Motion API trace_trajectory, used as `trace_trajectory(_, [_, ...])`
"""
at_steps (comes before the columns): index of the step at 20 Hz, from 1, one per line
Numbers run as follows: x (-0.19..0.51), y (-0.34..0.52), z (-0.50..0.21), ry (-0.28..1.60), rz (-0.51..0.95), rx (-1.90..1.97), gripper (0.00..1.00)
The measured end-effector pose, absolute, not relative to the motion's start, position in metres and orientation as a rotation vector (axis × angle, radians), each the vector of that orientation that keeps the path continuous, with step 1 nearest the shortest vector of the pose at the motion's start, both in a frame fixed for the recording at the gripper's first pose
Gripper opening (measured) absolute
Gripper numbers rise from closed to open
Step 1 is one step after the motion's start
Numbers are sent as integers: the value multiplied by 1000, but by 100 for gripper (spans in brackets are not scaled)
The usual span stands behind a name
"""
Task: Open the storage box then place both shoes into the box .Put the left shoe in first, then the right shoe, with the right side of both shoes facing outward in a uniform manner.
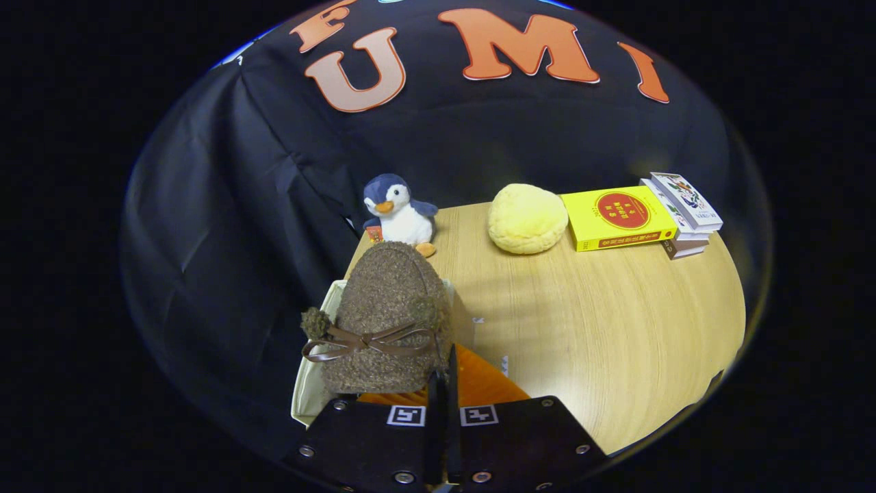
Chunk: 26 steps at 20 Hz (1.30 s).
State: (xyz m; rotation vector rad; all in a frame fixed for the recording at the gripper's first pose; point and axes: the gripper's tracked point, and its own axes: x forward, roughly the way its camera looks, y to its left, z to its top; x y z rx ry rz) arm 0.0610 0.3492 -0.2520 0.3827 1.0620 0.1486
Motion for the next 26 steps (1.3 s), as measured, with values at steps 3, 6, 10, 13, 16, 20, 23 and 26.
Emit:
trace_trajectory(3, [58,371,-267,1097,143,362,4])
trace_trajectory(6, [53,385,-280,1122,142,350,8])
trace_trajectory(10, [46,386,-285,1153,156,333,22])
trace_trajectory(13, [57,378,-261,1081,191,376,37])
trace_trajectory(16, [61,361,-235,1016,230,390,47])
trace_trajectory(20, [63,315,-198,890,260,358,61])
trace_trajectory(23, [61,272,-176,802,250,307,73])
trace_trajectory(26, [57,231,-155,717,237,295,79])
